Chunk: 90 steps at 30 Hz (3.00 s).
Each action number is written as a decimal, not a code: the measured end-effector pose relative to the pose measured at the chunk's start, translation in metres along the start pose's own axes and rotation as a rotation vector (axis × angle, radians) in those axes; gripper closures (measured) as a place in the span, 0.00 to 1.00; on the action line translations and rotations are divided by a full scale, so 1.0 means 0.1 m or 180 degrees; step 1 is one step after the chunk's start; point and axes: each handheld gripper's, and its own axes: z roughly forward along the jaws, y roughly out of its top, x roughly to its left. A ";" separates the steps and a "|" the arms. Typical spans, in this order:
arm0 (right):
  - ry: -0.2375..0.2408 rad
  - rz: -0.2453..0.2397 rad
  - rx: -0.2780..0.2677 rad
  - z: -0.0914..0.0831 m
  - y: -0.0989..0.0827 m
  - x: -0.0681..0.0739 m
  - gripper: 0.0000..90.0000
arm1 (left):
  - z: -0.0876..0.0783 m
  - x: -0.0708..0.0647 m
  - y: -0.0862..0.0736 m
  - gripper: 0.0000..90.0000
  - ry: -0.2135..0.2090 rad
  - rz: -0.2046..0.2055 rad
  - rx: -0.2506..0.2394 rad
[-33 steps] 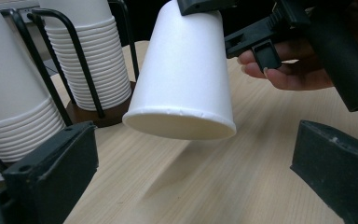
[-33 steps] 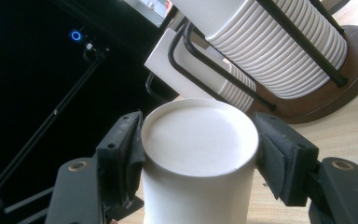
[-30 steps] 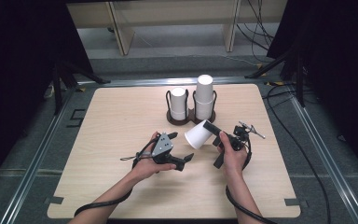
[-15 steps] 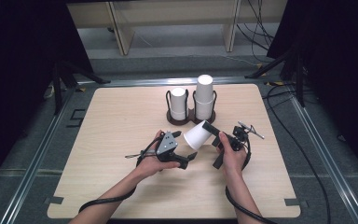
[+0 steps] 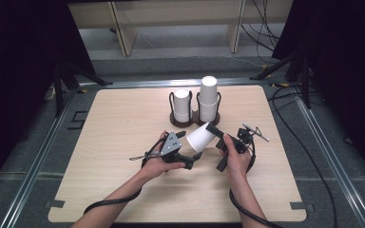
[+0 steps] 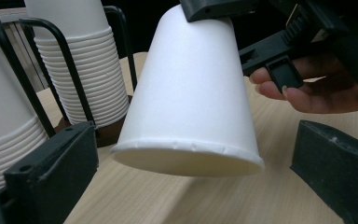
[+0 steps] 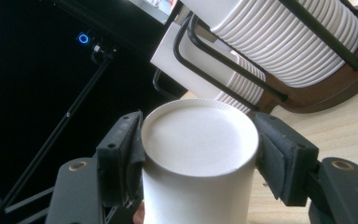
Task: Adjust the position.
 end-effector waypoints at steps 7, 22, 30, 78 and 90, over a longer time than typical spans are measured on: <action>0.0021 0.0038 0.0007 0.01 0.00 0.00 0.41 | 0.03 0.03 -0.02 0.00 0.0020 0.0004 0.0013; 0.0055 0.0084 -0.0036 0.02 0.00 0.00 0.41 | 0.06 0.03 -0.03 0.12 0.0041 0.0057 0.0001; 0.0021 0.0113 0.0011 0.01 0.00 0.00 0.41 | 0.07 0.04 -0.04 0.15 0.0045 0.0062 -0.0011; 0.0047 -0.0465 -0.0053 -0.06 0.10 0.10 0.34 | -0.08 0.11 0.02 0.30 -0.0030 0.0104 0.0118; -0.0142 -0.1025 -0.0028 -0.20 0.15 0.11 0.34 | -0.14 0.17 0.05 0.30 -0.0031 0.0145 0.0209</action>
